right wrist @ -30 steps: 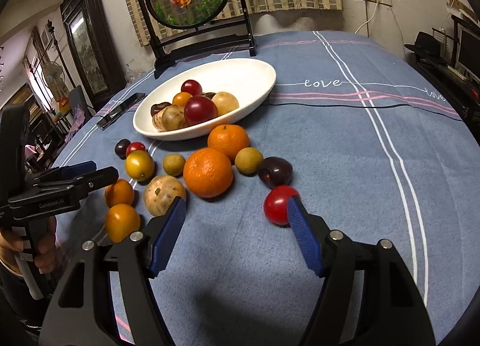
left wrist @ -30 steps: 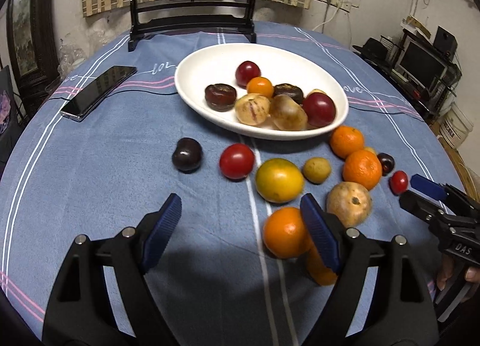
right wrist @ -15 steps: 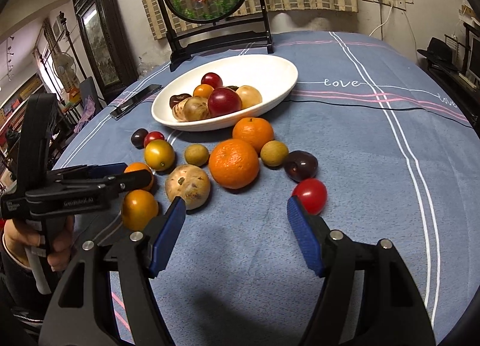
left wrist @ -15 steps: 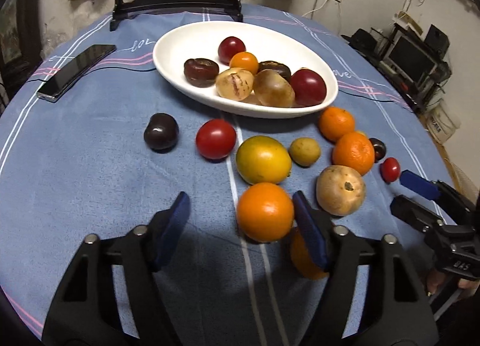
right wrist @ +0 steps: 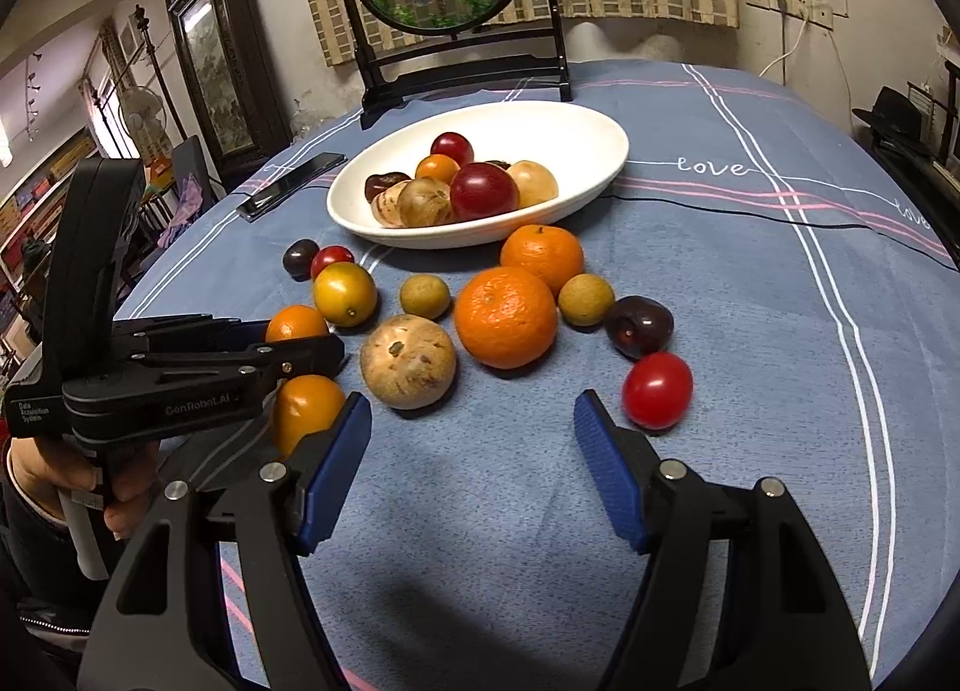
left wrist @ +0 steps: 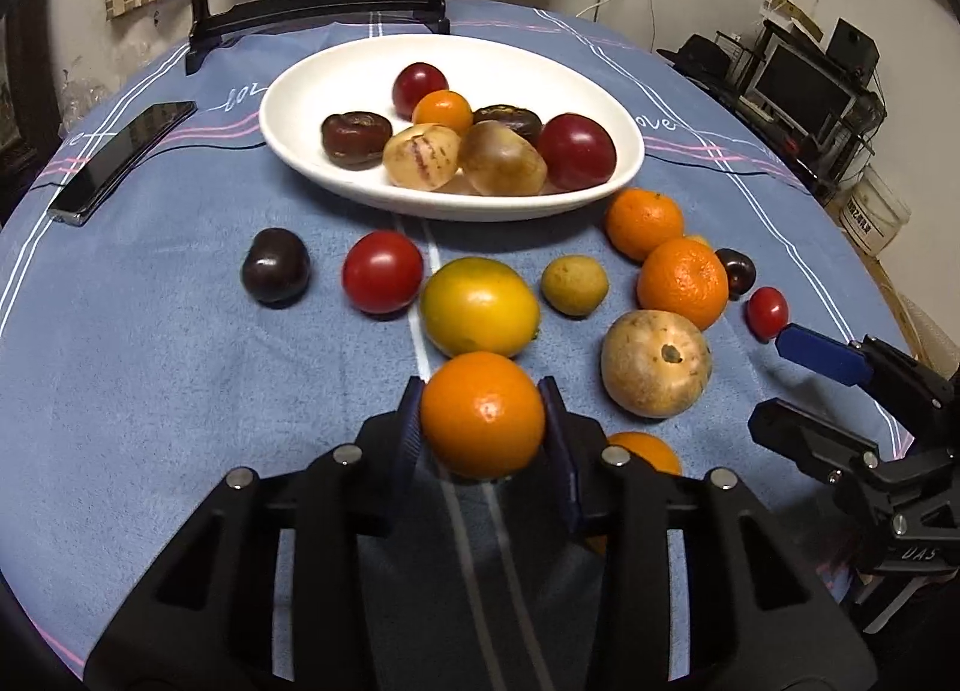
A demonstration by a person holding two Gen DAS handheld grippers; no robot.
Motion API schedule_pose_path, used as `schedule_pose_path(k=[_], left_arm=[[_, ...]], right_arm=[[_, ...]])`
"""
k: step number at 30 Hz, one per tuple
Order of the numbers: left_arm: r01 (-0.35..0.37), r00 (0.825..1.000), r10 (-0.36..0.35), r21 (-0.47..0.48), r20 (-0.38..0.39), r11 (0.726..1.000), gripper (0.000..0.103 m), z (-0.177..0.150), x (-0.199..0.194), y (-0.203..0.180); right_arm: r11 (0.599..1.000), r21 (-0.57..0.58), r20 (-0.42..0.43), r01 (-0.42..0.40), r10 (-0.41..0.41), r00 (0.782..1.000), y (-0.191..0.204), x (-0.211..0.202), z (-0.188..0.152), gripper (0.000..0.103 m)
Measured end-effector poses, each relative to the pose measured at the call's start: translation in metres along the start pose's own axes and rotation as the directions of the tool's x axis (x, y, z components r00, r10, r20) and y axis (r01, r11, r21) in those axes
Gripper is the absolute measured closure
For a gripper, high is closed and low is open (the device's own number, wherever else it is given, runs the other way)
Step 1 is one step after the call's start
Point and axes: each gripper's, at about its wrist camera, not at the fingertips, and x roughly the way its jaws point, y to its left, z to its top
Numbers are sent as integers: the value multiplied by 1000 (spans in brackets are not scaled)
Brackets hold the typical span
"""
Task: Organize fruits
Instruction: 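Grasp an orange with the left tool while the right tool grasps a yellow-orange fruit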
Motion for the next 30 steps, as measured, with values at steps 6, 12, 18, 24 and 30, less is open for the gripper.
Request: schedule_pose_path(k=[6, 12, 18, 24, 30], left_arm=[[-31, 999, 32, -23, 23, 999, 65, -2, -11, 12], [-48, 998, 49, -33, 30, 998, 65, -5, -17, 23], [-70, 997, 71, -58, 28, 996, 65, -7, -17, 35], [-70, 997, 72, -75, 27, 995, 65, -10, -18, 43], [-69, 997, 71, -78, 22, 995, 65, -12, -17, 45]], right_arm=[[997, -66, -31, -39, 37, 999, 18, 4, -2, 32], [982, -163, -103, -96, 80, 991, 46, 16, -7, 32], [979, -185, -174, -82, 49, 983, 64, 37, -4, 32], [983, -176, -180, -48, 16, 983, 77, 52, 5, 45], [987, -153, -162, -44, 19, 987, 75, 54, 7, 63]])
